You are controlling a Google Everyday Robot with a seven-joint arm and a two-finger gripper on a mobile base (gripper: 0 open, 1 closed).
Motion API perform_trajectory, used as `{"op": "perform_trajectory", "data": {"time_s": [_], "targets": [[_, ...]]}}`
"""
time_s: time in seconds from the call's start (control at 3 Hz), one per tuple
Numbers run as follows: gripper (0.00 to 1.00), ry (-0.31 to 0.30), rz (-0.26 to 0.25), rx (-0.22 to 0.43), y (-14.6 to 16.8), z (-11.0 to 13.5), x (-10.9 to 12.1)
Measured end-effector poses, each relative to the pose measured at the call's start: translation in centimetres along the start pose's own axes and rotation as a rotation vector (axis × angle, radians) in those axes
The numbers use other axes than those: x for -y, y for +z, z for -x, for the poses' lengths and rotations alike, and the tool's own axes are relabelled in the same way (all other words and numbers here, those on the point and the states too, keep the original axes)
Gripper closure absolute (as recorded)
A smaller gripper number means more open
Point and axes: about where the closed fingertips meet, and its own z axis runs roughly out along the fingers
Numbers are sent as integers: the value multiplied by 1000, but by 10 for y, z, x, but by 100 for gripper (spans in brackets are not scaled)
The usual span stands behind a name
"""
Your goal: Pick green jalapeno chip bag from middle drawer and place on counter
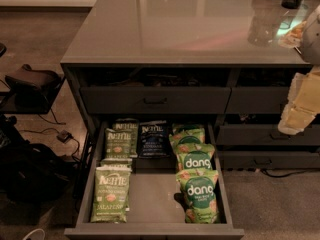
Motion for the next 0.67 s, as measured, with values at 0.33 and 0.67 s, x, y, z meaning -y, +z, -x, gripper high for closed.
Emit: {"op": "perform_trajectory", "data": {"time_s": [0.33, 0.67], "targets": [[0, 0, 0, 0, 0, 0, 0], [0, -23, 16, 25, 12, 7, -5]]}}
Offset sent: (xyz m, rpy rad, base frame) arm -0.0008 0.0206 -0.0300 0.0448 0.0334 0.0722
